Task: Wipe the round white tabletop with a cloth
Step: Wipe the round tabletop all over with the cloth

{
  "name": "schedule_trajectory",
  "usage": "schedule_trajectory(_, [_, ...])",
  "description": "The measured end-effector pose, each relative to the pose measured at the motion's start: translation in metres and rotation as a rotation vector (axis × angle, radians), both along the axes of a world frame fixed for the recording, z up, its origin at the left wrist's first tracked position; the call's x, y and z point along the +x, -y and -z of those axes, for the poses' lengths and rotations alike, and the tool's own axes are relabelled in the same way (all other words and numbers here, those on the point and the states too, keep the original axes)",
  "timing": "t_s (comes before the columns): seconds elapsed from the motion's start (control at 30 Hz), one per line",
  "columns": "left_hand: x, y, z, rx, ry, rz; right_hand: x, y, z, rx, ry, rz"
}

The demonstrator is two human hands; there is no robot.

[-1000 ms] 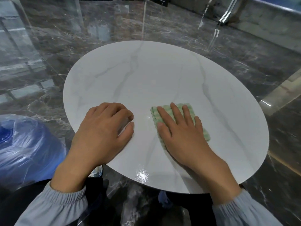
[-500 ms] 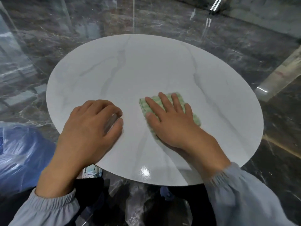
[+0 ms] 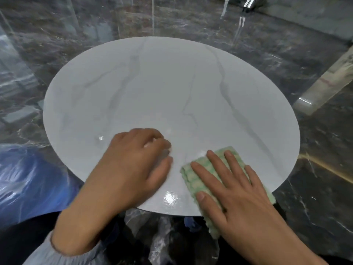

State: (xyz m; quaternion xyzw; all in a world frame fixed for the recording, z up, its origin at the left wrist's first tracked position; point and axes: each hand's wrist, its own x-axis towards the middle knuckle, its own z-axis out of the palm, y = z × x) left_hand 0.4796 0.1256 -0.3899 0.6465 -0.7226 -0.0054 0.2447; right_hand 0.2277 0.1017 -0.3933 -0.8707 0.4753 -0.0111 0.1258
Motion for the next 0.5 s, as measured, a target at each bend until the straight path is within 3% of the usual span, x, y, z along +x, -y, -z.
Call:
schedule_trajectory(0.27, [-0.05,0.009,0.01,-0.005,0.094,0.058,0.001,0.126,-0.004,0.076,-0.038,0.189])
schedule_trajectory(0.5, [-0.049,0.009,0.014,0.012,0.088,0.047,-0.012,0.031,0.011,-0.061,0.033,0.019])
